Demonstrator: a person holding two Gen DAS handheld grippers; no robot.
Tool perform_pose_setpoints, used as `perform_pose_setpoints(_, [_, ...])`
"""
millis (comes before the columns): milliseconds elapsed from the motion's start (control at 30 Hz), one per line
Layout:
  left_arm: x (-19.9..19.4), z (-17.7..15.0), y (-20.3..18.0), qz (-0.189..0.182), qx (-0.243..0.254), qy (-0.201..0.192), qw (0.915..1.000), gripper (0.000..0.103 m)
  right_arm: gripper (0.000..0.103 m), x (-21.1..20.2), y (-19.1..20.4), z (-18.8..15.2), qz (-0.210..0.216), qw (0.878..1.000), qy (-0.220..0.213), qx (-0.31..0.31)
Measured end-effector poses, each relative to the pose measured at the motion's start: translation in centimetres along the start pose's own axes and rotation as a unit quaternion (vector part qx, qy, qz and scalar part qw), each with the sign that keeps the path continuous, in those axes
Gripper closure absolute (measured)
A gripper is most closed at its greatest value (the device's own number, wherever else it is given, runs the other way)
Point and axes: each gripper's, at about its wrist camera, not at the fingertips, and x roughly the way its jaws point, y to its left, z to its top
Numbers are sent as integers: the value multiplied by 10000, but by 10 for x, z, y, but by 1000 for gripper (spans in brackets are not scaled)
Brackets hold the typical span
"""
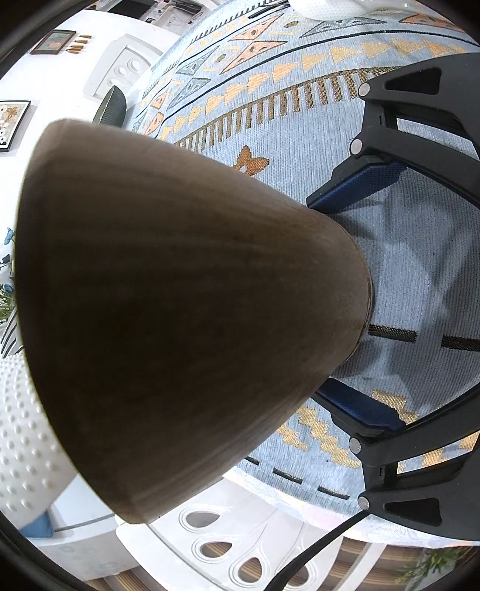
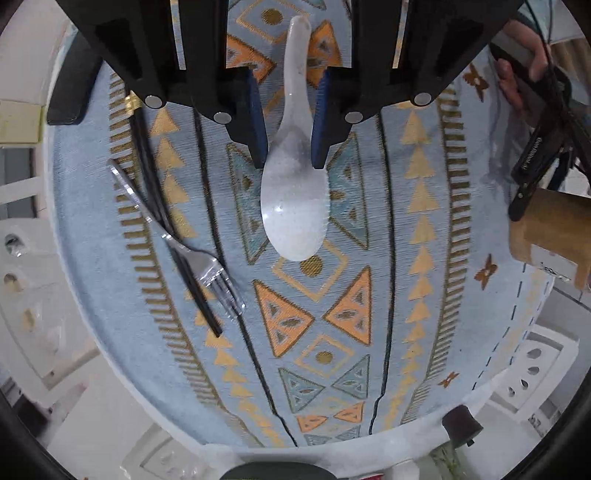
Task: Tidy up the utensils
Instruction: 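Lift the ceramic spoon upright and carry it over the wooden cup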
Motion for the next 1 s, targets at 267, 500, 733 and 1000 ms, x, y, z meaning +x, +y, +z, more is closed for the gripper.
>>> perform_pose_setpoints(267, [0,0,0,-2,-4,1,10000,13,87,24,2,2,402,9987,291,103])
perform_pose_setpoints(500, [0,-1,0,-9,-11,-1,10000,13,94,27,-2,15,598,9979,259,-33])
perform_pose_setpoints(733, [0,0,0,-5,-12,-2,10000,13,94,-41,29,36,1586,9824,-934,-328])
perform_pose_setpoints(1000, [0,-1,0,6,-10,-2,10000,13,94,-149,110,73,2672,9237,-2653,-704])
